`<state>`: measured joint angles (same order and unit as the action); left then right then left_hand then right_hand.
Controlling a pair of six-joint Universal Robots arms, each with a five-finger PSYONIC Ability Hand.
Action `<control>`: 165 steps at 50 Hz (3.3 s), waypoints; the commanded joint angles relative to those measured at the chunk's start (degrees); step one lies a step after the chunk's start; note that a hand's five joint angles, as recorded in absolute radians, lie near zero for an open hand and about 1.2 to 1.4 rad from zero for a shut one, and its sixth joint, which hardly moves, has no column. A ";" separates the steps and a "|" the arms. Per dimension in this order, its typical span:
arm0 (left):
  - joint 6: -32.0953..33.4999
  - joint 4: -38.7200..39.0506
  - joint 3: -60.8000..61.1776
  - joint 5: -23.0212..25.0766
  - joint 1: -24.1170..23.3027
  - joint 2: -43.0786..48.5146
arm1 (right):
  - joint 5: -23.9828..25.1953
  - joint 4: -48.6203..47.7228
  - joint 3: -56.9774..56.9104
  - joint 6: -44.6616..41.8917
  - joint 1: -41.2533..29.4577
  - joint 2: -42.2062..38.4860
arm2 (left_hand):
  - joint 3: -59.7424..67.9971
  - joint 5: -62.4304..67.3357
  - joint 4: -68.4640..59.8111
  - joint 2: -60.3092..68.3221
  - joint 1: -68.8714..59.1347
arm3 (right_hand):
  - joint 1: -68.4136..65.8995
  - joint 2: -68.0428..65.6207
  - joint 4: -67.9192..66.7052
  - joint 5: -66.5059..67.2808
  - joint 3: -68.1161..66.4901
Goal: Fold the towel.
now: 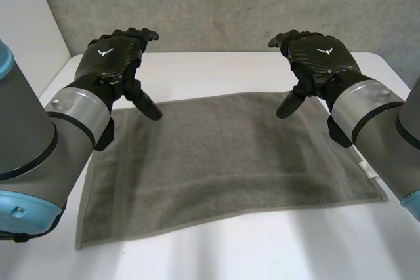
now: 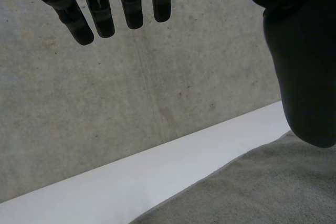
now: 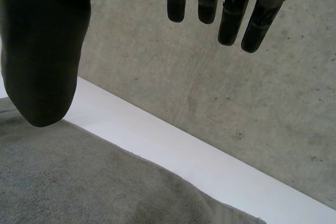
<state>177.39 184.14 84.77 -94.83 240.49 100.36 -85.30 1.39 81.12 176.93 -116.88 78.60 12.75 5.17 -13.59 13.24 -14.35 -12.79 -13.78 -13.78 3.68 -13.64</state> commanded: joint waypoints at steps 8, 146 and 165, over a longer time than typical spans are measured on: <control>7.86 -7.72 4.60 5.08 4.26 -4.64 | 3.90 9.31 -4.66 -17.20 9.90 0.42 | 3.34 0.92 -2.50 2.85 -1.74 | 2.79 3.78 3.78 -3.68 3.64; 28.80 -0.36 34.06 25.93 23.54 -7.20 | 30.02 -14.48 24.97 -42.98 39.45 -14.97 | 14.79 12.37 -13.95 14.30 -13.19 | -33.79 -32.80 -32.80 32.90 -32.94; 28.80 -0.36 34.15 25.93 23.54 -7.29 | 30.02 -16.50 24.97 -40.44 38.57 -15.05 | 14.79 12.37 -13.95 14.30 -13.19 | -35.81 -34.82 -34.82 34.92 -34.96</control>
<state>206.19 183.78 118.92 -68.82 264.02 93.11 -55.26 -14.48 106.14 135.64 -78.09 63.55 27.90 18.01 -27.55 27.47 -27.81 -48.58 -48.41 -48.46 37.42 -48.35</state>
